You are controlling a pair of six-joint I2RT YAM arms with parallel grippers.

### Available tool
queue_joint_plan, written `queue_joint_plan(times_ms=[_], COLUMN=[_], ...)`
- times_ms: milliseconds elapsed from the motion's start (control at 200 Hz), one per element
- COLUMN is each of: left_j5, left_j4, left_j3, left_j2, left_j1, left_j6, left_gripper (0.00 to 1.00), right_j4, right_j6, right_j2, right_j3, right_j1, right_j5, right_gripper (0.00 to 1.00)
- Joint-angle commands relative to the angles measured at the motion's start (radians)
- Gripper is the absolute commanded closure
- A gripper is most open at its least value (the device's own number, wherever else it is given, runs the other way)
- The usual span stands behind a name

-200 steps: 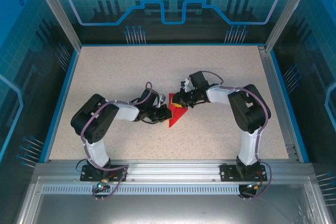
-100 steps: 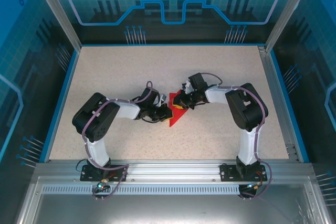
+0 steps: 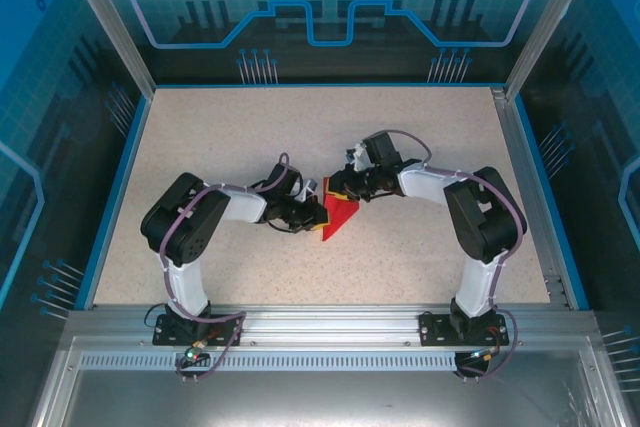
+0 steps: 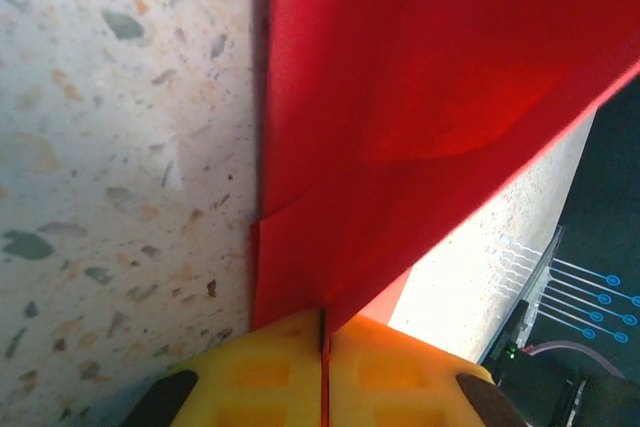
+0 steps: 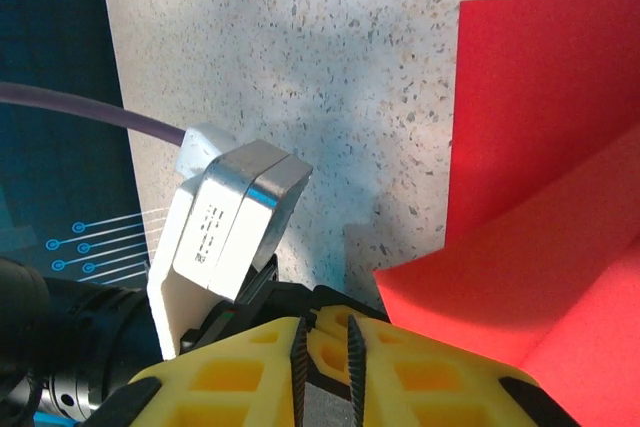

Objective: Fold a paper plane with a square sheet of paper (pick it up from the middle)
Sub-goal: Fourth fold the wing at the center of the table.

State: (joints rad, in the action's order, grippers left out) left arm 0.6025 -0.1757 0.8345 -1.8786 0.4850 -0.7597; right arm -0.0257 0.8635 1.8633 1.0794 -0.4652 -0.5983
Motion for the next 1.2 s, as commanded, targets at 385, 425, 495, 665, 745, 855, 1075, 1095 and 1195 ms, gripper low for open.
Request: queue_joint_plan(times_ms=[385,425,495,665,745,855,1075,1095,1195], left_j5=[-0.013,-0.013,-0.015,-0.011,-0.009,-0.007,0.011,0.012,0.016], left_j4=[0.070,0.071,0.072,0.075,0.077,0.081,0.064,0.064,0.058], left_j3=[0.005,0.005,0.005,0.004,0.005,0.004,0.003,0.003,0.000], left_j2=[-0.059,-0.060,-0.065,-0.071,-0.076,-0.077,-0.061,-0.057,-0.033], left_j1=[0.001,0.001,0.000,0.000,0.000,0.002,0.001,0.001,0.001], left_j6=[0.026,0.026,0.025,0.028,0.028,0.029,0.020,0.019,0.012], left_gripper=[0.92,0.92,0.92,0.92,0.92,0.90,0.82,0.82,0.79], right_j4=[-0.084,-0.091,-0.101,-0.111,-0.113,-0.116,-0.115,-0.117,-0.131], right_j6=[-0.038,-0.042,-0.044,-0.040,-0.041,-0.044,-0.053,-0.055,-0.067], right_j2=[0.109,0.112,0.120,0.129,0.135,0.151,0.180,0.181,0.190], right_j3=[0.084,0.089,0.096,0.093,0.095,0.098,0.103,0.103,0.105], right_j1=[-0.015,-0.015,-0.012,-0.004,-0.003,-0.001,-0.001,-0.001,-0.001], right_j5=[0.038,0.039,0.045,0.059,0.056,0.053,0.034,0.035,0.032], right_gripper=[0.79,0.79,0.79,0.79,0.79,0.79,0.79,0.79,0.79])
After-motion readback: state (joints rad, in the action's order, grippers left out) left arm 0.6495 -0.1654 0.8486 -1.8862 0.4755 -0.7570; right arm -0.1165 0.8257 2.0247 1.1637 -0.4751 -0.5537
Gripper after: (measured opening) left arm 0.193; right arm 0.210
